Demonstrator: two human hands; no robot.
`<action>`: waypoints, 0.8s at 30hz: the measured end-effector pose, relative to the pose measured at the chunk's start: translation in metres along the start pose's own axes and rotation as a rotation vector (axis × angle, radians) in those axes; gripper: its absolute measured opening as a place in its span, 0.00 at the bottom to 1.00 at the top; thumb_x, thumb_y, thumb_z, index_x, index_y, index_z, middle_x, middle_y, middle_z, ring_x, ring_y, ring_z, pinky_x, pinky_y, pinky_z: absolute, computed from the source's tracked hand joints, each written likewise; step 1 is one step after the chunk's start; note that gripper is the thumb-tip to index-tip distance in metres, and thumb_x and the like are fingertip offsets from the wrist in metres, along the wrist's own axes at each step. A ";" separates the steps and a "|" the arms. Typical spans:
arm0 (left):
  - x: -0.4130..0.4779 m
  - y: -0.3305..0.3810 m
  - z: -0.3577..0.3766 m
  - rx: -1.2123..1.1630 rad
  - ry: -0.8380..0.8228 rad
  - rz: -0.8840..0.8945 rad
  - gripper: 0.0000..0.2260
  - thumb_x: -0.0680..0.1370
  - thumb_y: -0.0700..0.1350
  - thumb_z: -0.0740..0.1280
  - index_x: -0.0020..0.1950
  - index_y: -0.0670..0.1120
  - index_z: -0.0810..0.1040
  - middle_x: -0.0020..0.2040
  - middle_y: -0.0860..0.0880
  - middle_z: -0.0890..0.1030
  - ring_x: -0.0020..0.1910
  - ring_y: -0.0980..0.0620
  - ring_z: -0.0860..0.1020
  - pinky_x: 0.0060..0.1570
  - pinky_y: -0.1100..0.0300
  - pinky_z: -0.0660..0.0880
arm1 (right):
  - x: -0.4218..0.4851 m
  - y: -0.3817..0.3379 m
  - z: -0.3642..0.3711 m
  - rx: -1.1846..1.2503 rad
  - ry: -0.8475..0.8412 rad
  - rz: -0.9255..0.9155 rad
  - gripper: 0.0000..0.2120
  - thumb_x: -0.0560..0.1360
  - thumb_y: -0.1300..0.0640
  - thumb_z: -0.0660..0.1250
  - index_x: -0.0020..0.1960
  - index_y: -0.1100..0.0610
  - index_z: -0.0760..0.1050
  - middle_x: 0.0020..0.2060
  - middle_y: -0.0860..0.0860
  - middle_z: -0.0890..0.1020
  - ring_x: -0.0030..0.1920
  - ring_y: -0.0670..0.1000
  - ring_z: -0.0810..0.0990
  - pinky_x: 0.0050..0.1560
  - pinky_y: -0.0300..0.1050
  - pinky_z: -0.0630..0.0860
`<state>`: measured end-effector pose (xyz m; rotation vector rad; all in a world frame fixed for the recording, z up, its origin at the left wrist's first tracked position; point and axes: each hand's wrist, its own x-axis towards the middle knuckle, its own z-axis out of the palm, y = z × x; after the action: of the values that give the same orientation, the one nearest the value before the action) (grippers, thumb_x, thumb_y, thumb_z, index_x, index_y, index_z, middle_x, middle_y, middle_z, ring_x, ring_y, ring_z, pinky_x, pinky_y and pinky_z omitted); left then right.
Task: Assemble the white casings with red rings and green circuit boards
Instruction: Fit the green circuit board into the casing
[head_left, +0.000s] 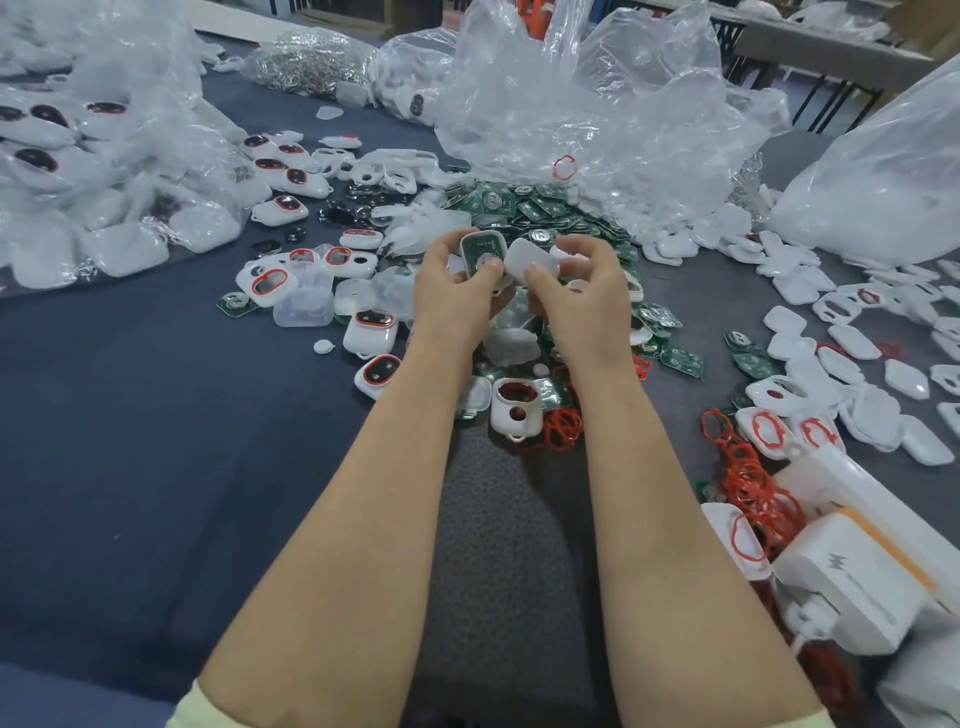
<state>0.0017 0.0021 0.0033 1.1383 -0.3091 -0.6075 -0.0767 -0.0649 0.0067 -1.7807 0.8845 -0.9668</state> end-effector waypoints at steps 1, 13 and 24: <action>0.000 0.000 0.000 -0.018 0.008 -0.006 0.15 0.78 0.32 0.63 0.63 0.43 0.72 0.54 0.39 0.79 0.43 0.53 0.80 0.41 0.65 0.80 | 0.000 -0.001 0.000 -0.062 -0.016 -0.053 0.16 0.73 0.57 0.70 0.60 0.55 0.74 0.54 0.53 0.80 0.49 0.51 0.80 0.53 0.42 0.77; 0.004 0.003 0.005 -0.152 0.100 -0.058 0.05 0.83 0.44 0.57 0.56 0.47 0.71 0.52 0.44 0.78 0.46 0.50 0.79 0.38 0.63 0.79 | -0.008 -0.011 0.003 -0.140 0.100 -0.202 0.15 0.71 0.51 0.73 0.55 0.56 0.77 0.43 0.51 0.82 0.45 0.51 0.80 0.50 0.46 0.76; -0.005 -0.003 0.018 -0.027 0.072 0.010 0.15 0.84 0.45 0.50 0.65 0.43 0.71 0.57 0.41 0.77 0.51 0.49 0.77 0.58 0.55 0.76 | -0.016 -0.010 0.023 -0.300 0.109 -0.316 0.14 0.74 0.52 0.70 0.58 0.57 0.79 0.52 0.52 0.81 0.52 0.52 0.78 0.51 0.40 0.68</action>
<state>-0.0130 -0.0092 0.0082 1.1294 -0.2443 -0.5586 -0.0620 -0.0388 0.0056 -2.1872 0.8668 -1.1901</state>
